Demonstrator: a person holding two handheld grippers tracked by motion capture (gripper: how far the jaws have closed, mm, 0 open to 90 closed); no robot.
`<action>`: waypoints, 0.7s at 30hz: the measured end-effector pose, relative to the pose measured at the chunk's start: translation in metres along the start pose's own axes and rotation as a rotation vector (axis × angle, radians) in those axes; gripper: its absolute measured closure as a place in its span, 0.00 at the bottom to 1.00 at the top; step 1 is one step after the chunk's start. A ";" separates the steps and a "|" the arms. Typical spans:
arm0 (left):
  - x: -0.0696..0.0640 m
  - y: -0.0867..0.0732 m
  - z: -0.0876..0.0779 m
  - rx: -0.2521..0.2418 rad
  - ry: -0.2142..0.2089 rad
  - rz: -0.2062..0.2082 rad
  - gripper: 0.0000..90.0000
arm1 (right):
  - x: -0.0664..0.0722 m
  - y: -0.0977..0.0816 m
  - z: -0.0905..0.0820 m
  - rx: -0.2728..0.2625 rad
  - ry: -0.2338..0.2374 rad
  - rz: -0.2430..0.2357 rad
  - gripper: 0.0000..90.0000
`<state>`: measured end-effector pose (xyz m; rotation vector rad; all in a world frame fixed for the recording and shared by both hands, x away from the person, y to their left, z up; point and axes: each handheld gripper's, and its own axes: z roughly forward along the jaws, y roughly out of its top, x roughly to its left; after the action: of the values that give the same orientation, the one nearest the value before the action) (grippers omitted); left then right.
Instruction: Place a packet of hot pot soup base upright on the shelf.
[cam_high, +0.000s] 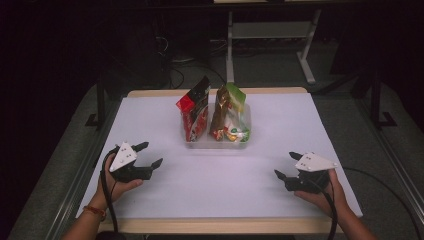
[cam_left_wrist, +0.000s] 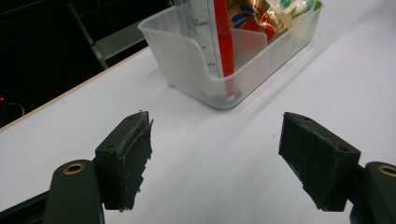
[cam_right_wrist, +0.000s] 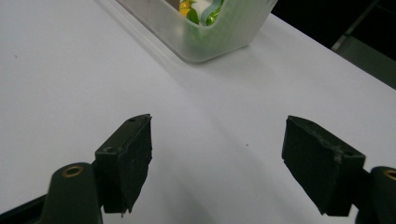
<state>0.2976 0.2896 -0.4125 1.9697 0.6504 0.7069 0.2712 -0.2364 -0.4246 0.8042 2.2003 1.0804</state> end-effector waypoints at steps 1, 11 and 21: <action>0.000 -0.002 -0.002 0.000 0.003 0.000 0.28 | 0.000 -0.001 -0.001 -0.003 -0.001 0.003 0.26; 0.007 -0.020 -0.024 0.008 0.030 -0.032 0.27 | -0.005 -0.012 -0.015 -0.034 -0.013 0.026 0.26; 0.015 -0.039 -0.039 0.011 0.053 -0.071 0.27 | -0.010 -0.028 -0.033 -0.071 -0.051 0.078 0.25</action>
<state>0.2739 0.3395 -0.4270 1.9330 0.7540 0.7152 0.2477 -0.2733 -0.4282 0.8824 2.0918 1.1565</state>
